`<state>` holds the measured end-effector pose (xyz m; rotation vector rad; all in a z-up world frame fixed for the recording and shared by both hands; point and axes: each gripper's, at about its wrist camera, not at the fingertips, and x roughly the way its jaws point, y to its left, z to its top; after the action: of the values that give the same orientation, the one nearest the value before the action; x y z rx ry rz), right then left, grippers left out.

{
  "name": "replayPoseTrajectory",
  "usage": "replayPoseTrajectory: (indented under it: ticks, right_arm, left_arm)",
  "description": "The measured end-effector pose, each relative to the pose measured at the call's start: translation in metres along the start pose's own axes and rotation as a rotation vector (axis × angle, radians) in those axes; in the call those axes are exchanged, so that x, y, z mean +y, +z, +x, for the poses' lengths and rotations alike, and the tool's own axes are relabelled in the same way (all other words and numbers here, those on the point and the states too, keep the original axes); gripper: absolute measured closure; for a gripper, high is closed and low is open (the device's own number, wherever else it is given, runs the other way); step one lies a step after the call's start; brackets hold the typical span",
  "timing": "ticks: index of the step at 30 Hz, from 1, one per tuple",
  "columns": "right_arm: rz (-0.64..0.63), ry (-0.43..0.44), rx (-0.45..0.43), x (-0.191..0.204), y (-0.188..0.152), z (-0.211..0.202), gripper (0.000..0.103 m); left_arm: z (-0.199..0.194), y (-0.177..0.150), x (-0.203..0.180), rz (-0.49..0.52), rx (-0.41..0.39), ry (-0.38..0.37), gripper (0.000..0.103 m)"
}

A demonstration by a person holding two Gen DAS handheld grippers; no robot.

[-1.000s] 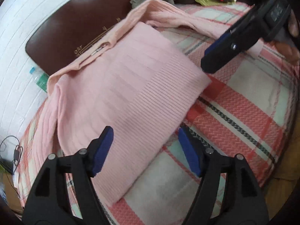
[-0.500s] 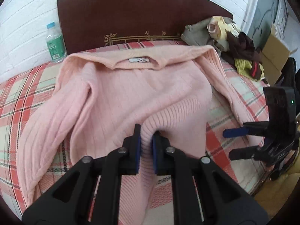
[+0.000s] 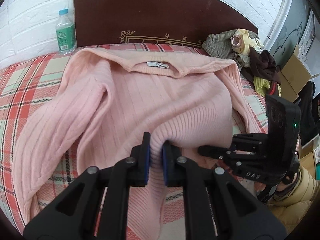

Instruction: Fold clothes

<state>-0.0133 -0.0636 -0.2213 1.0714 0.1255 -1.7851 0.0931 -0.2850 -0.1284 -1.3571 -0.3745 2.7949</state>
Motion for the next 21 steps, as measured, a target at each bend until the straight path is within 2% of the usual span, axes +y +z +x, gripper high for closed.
replayPoseTrajectory:
  ticks: [2,8,11,12,14,16,17,18,21]
  right_arm:
    - [-0.040,-0.030,-0.021,0.001,0.003,-0.028,0.094]
    - [-0.350,-0.252,0.069,0.041,0.001,-0.094,0.094]
    - [-0.507,-0.364,0.115,0.061,0.000,-0.127,0.094]
    - [-0.559,-0.401,0.130,0.068,0.000,-0.138,0.093]
    - [-0.668,-0.451,0.241,0.078,-0.022,-0.113,0.092]
    - [-0.700,-0.439,0.323,0.076,-0.046,-0.093,0.085]
    - [-0.695,-0.421,0.358,0.073,-0.057,-0.085,0.073]
    - [-0.674,-0.426,0.364,0.067,-0.065,-0.083,0.059]
    - [-0.583,-0.439,0.337,0.048,-0.082,-0.091,0.042]
  left_arm:
    - [-0.008,-0.001,-0.009,0.026,-0.001,-0.039,0.091]
    - [-0.054,-0.004,-0.054,0.193,-0.051,-0.169,0.090]
    - [-0.067,-0.019,-0.064,0.262,-0.037,-0.236,0.090]
    - [-0.066,-0.027,-0.065,0.285,-0.025,-0.228,0.090]
    - [-0.057,-0.046,-0.063,0.310,0.031,-0.207,0.090]
    - [-0.042,-0.065,-0.053,0.295,0.095,-0.166,0.090]
    - [-0.038,-0.074,-0.046,0.277,0.121,-0.153,0.090]
    - [-0.039,-0.081,-0.040,0.262,0.128,-0.136,0.090]
    - [-0.052,-0.100,-0.029,0.230,0.104,-0.111,0.090]
